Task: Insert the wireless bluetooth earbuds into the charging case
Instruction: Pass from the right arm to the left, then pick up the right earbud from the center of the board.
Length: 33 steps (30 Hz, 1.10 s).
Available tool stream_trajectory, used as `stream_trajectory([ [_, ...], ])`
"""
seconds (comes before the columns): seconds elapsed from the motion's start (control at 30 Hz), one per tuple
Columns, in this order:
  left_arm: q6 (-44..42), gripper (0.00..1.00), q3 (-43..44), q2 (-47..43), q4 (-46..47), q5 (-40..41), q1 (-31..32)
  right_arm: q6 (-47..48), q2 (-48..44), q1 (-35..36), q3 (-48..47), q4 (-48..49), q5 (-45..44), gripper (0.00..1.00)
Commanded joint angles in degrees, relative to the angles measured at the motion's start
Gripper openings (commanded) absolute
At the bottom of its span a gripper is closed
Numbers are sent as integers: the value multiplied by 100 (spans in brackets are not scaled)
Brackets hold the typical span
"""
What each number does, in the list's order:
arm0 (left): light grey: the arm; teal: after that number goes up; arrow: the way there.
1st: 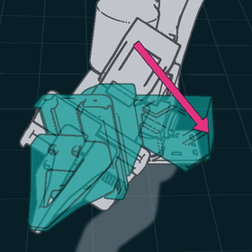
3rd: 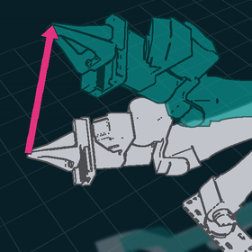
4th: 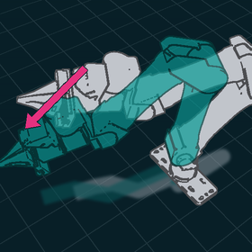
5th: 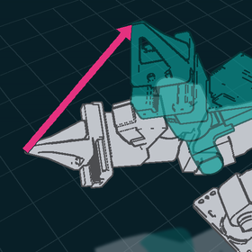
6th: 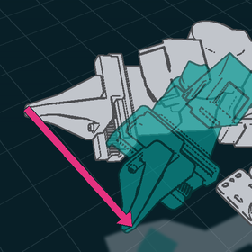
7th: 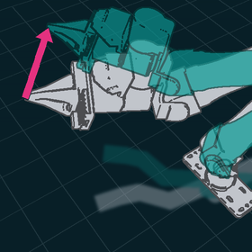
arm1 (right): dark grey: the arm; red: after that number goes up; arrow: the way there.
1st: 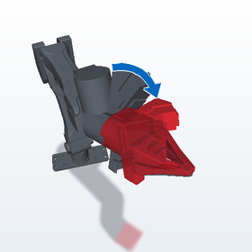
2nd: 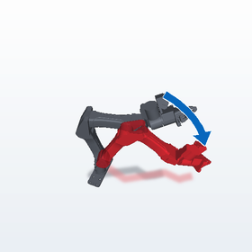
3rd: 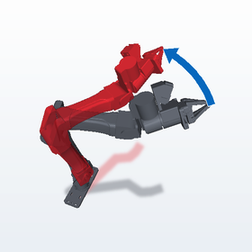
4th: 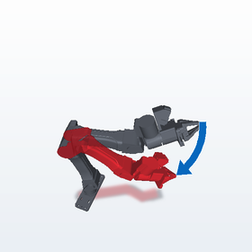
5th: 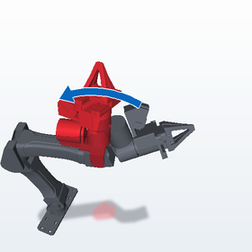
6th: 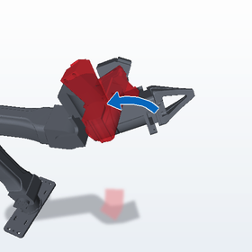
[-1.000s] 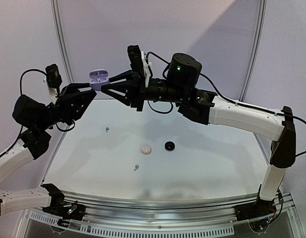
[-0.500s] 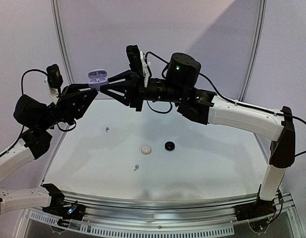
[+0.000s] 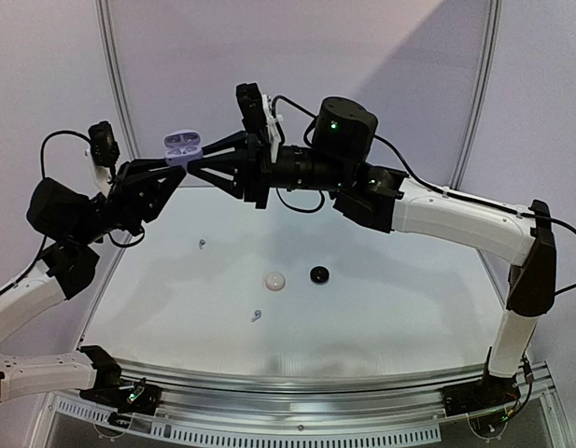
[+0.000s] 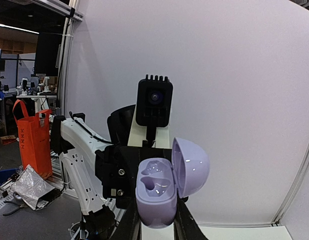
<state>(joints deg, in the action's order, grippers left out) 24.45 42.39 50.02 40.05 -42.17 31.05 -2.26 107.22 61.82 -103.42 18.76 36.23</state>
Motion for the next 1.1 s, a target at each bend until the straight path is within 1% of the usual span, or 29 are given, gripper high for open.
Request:
stream_trajectory([
  [0.0, -25, 0, -26, -33, 161, -160, 96, 100, 120, 17, -126, -216, -81, 0],
  [0.1, -51, 0, -46, -53, 216, -184, 98, 112, 119, 20, -126, -248, -81, 0],
  [0.13, -87, 0, -54, -65, 234, -192, 100, 105, 122, 20, -126, -250, -94, 3],
  [0.17, -122, 0, -63, -77, 243, -185, 95, 97, 130, 17, -126, -262, -121, 8],
  [0.23, -175, 0, -88, -113, 251, -115, 97, 68, 132, 17, -122, -283, -159, 15],
  [0.4, -289, 0, -165, -200, 210, 104, 88, 55, 85, 22, -79, -304, -381, 44],
  [0.47, -336, 0, -185, -246, 189, 181, 71, 13, 35, 20, -67, -302, -506, 50],
  [0.5, -378, 0, -191, -278, 166, 239, 45, -21, 16, 19, -48, -332, -601, 55],
  [0.57, -431, 0, -191, -365, 96, 430, -51, -118, -69, 3, 54, -413, -907, 61],
  [0.6, -452, 0, -202, -410, 45, 522, -119, -189, -139, 1, 111, -499, -1177, 62],
  [0.63, -488, 0, -211, -472, -20, 613, -198, -357, -192, -19, 130, -714, -1580, 62],
  [0.67, -536, 0, -231, -543, -100, 731, -268, -509, -264, -51, 52, -1088, -2182, 63],
  [0.7, -586, 0, -258, -617, -204, 884, -327, -782, -273, -120, -141, -1772, -2854, 62],
  [0.73, -628, 0, -303, -700, -298, 1033, -380, -1067, -219, -197, -449, -2639, -3677, 60],
  [0.77, -659, 0, -361, -780, -365, 1151, -426, -1715, -45, -267, -748, -3519, -4347, 54],
  [0.8, -694, 0, -440, -861, -417, 1226, -478, -2212, 86, -305, -995, -4262, -4725, 49],
  [0.83, -711, 0, -495, -935, -461, 1282, -526, -2479, 271, -309, -1116, -4722, -4847, 46],
  [0.87, -729, 0, -543, -1009, -497, 1316, -553, -2705, 460, -302, -1124, -4947, -4713, 45],
  [0.97, -769, 0, -707, -1205, -482, 1348, -601, -3121, 714, -241, -854, -4962, -4167, 38],
  [1.07, -666, 0, -915, -1389, -392, 1443, -683, -3362, 1135, -146, -968, -5071, -3887, 28],
])
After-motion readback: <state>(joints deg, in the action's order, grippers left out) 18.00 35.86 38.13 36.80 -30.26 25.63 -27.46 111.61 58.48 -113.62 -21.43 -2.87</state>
